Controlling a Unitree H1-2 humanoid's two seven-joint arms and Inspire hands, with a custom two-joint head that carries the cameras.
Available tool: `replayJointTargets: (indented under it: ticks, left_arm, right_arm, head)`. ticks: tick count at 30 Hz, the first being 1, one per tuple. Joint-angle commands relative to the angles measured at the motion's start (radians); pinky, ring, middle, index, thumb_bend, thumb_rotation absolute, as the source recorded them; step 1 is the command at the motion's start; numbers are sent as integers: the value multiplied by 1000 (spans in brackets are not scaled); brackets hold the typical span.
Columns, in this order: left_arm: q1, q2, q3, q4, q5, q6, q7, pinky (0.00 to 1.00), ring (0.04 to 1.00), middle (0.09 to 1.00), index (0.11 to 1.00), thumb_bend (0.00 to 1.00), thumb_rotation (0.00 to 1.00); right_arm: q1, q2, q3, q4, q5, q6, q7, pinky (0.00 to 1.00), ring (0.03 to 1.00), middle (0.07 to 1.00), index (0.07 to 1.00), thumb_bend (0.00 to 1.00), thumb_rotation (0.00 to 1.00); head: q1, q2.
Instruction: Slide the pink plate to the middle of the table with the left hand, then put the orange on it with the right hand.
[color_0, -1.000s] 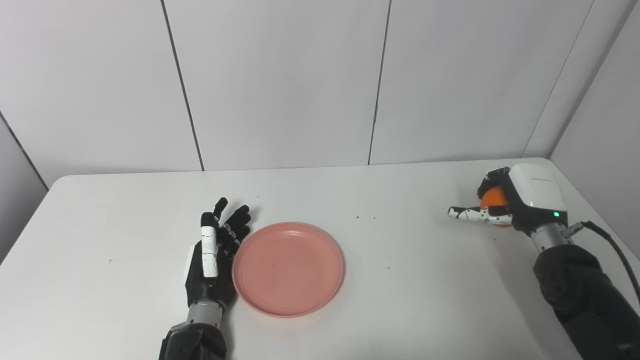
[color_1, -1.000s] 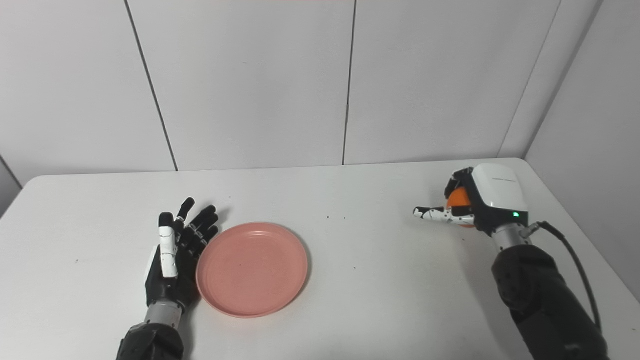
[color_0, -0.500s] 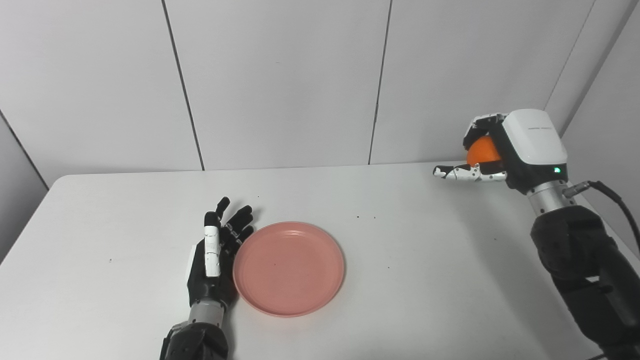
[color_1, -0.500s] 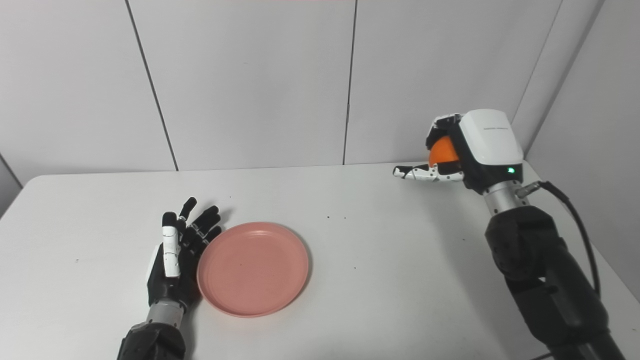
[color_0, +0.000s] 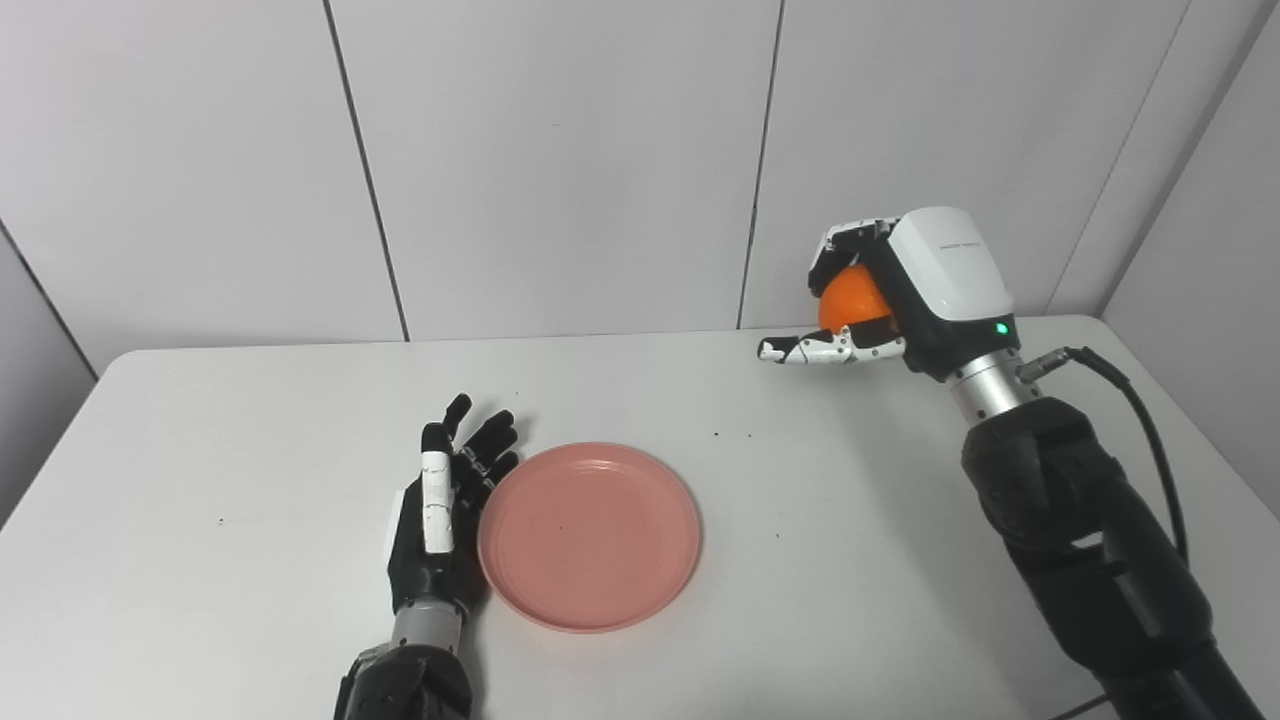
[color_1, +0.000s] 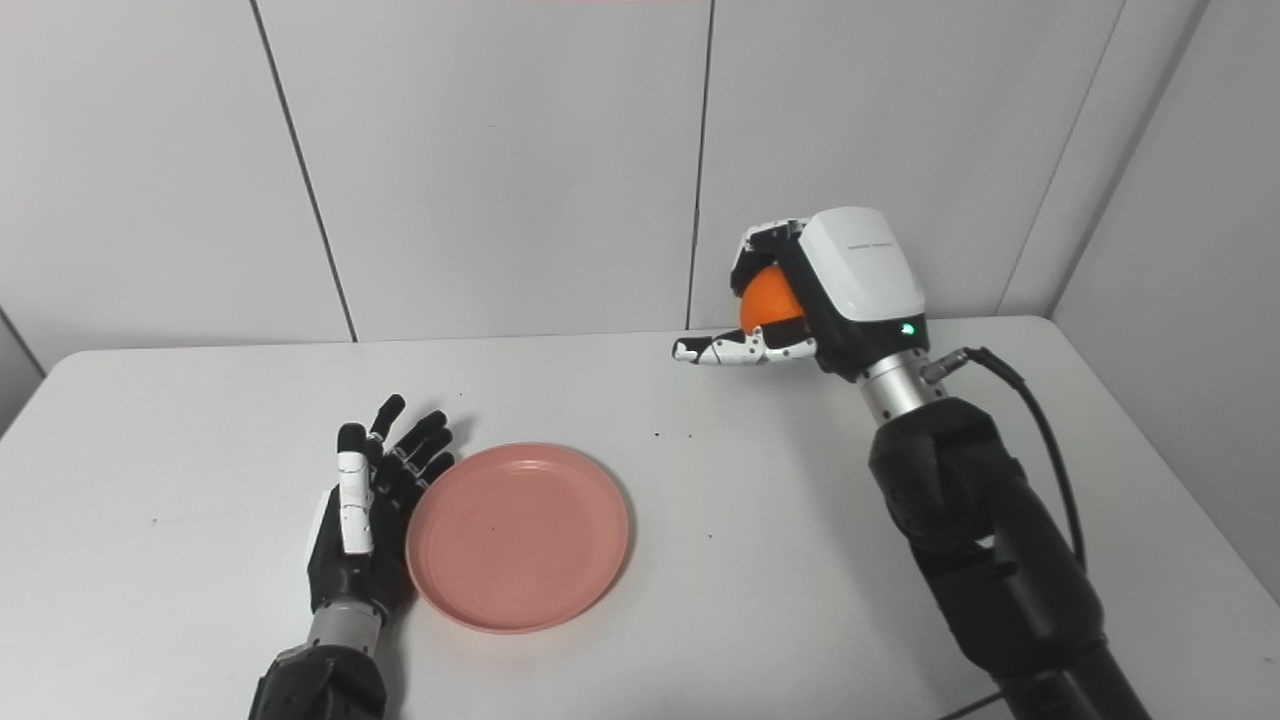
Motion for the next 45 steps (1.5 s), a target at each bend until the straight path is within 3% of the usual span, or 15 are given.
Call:
replayJointTargets:
  ticks: [1, 12, 22, 32, 39, 45]
  left_arm:
    - [4, -21, -1, 39, 9, 15, 26, 847, 826, 771, 885, 916, 853]
    - [7, -34, 1, 43, 21, -3, 31, 865, 828, 763, 894, 901, 862]
    - [13, -41, -1, 35, 22, 2, 45, 857, 823, 756, 888, 904, 862]
    - [15, -39, -6, 39, 31, -14, 49, 837, 832, 784, 890, 907, 880]
    - [19, -35, -6, 34, 32, -11, 52, 858, 849, 803, 891, 913, 882]
    - [20, -32, -7, 33, 33, -6, 50, 845, 855, 809, 880, 905, 885]
  right_arm:
    - [-65, 9, 5, -23, -6, -36, -6, 149, 196, 265, 285, 887, 794]
    - [-105, 124, 118, -1, -32, -72, 13, 152, 205, 277, 303, 837, 723]
    - [-97, 231, 195, 64, -82, -62, 26, 155, 211, 279, 300, 881, 815]
    - [-76, 246, 265, 160, -108, -101, 2, 151, 203, 266, 290, 860, 835]
    - [-54, 256, 276, 221, -93, -118, -18, 160, 206, 274, 305, 860, 822]
    - [-46, 260, 282, 271, -96, -148, -49, 220, 278, 351, 423, 844, 830]
  head:
    - [0, 1]
    - [25, 0]
    - [35, 9]
    - [49, 11]
    - [50, 14]
    - [51, 16]
